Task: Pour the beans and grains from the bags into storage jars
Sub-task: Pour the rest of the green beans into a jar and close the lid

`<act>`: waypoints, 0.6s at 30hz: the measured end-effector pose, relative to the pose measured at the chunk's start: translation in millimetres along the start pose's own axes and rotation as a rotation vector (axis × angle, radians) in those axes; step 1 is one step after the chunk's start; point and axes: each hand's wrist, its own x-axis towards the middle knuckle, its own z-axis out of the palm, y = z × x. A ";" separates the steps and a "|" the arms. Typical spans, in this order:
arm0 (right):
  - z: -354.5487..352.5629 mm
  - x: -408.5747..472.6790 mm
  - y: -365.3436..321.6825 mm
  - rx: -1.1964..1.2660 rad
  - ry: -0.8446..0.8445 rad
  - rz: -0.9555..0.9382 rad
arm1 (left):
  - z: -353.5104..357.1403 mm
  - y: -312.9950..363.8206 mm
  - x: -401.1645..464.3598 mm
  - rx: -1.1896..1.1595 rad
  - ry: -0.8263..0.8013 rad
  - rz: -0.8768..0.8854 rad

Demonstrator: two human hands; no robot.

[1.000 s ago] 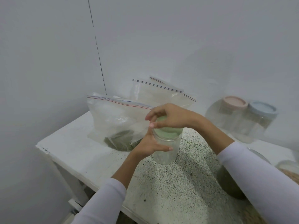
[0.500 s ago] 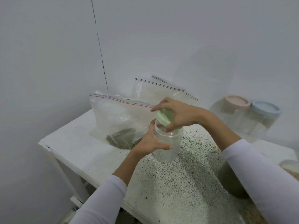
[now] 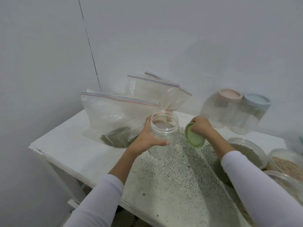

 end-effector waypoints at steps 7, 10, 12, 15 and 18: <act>30.1 6.1 12.4 -0.101 -0.134 0.077 | -0.2 6.4 -2.2 0.031 -0.009 -0.011; 37.3 5.3 11.4 -0.151 -0.127 0.110 | -1.1 7.2 -3.5 0.036 -0.007 -0.031; 44.2 2.0 12.2 -0.215 -0.123 0.136 | -0.8 7.7 -5.0 0.045 0.000 -0.046; 55.1 -0.4 16.1 -0.239 -0.152 0.144 | 0.8 9.6 -5.8 0.056 0.014 -0.051; 59.1 -2.0 17.0 -0.211 -0.125 0.138 | 2.4 14.3 -9.8 0.054 0.008 -0.062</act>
